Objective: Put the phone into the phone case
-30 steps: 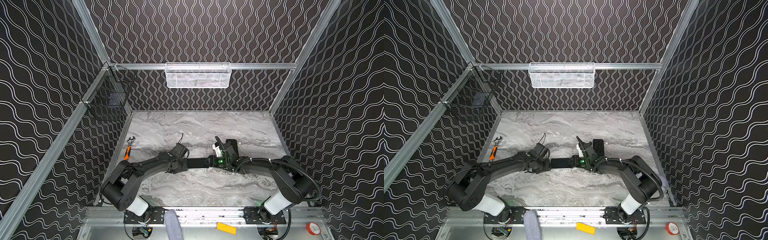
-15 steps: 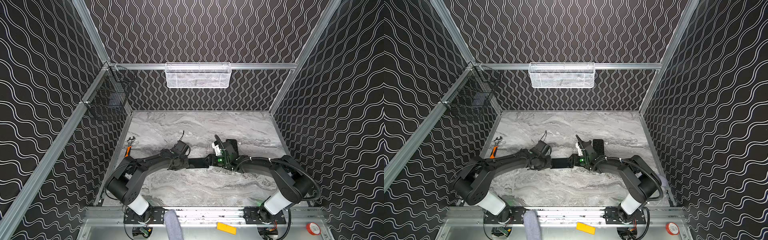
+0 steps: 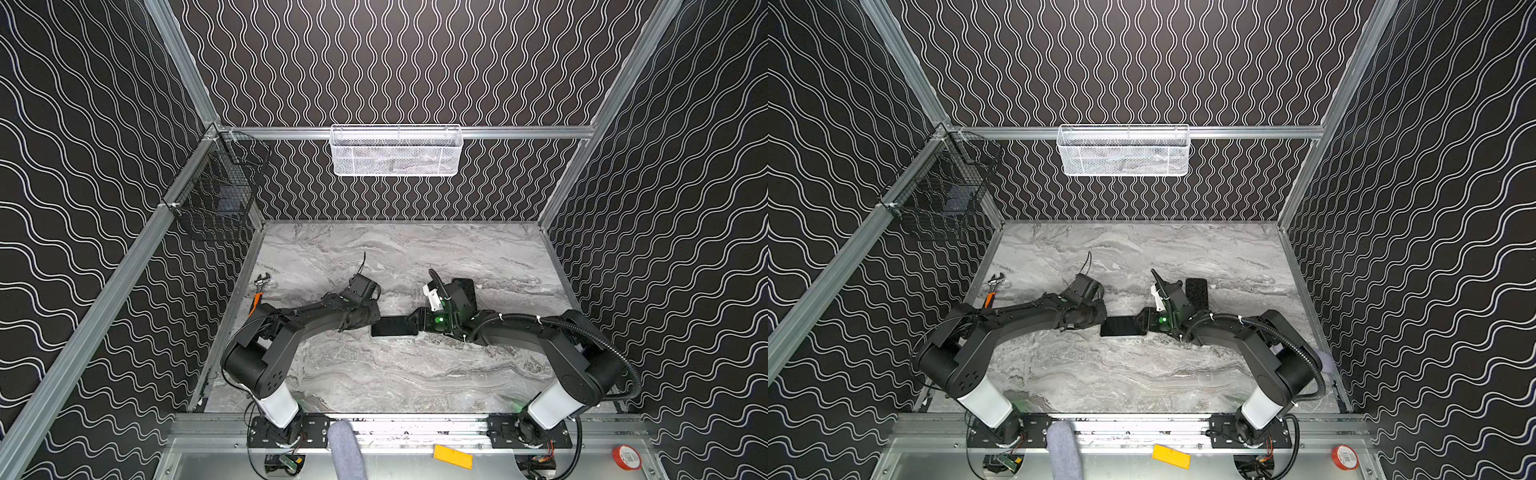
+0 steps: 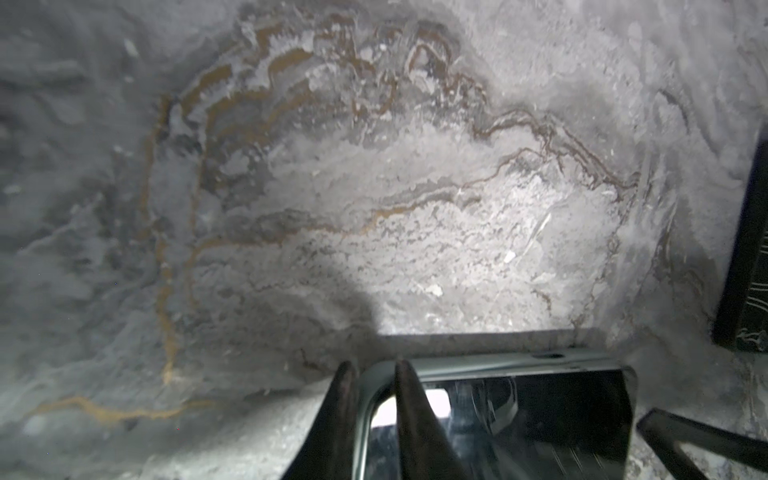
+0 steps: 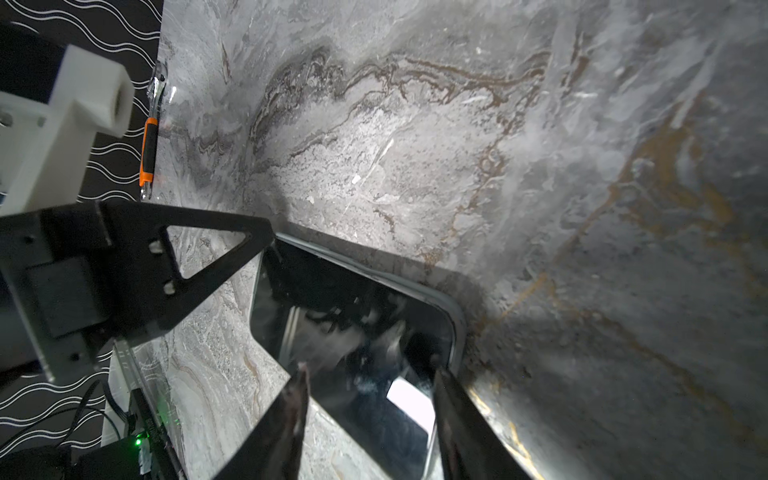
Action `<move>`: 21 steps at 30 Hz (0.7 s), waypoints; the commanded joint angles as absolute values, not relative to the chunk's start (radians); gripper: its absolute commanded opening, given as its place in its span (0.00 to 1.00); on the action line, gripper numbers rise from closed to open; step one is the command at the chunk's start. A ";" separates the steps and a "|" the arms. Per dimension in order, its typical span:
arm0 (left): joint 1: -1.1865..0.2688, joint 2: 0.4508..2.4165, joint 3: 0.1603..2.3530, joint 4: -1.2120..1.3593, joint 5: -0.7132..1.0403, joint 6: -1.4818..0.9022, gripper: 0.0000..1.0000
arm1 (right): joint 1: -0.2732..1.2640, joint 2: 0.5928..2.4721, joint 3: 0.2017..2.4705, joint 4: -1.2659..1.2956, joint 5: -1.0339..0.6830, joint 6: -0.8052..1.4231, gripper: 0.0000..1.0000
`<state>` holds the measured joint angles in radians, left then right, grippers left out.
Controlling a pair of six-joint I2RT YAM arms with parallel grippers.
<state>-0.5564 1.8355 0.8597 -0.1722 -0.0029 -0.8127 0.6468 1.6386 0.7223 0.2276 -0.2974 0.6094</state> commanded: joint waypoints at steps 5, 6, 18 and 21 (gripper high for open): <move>-0.554 1.820 0.818 -0.303 -0.022 -0.815 0.14 | 0.647 1.644 0.745 0.212 -0.296 0.599 0.51; -0.554 1.812 0.813 -0.305 -0.023 -0.814 0.14 | 0.647 1.644 0.748 0.211 -0.296 0.597 0.51; -0.554 1.656 0.798 -0.375 -0.008 -0.810 0.28 | 0.647 1.650 0.752 0.195 -0.278 0.584 0.51; -0.554 1.634 0.793 -0.367 0.013 -0.811 0.30 | 0.647 1.633 0.746 0.189 -0.269 0.581 0.52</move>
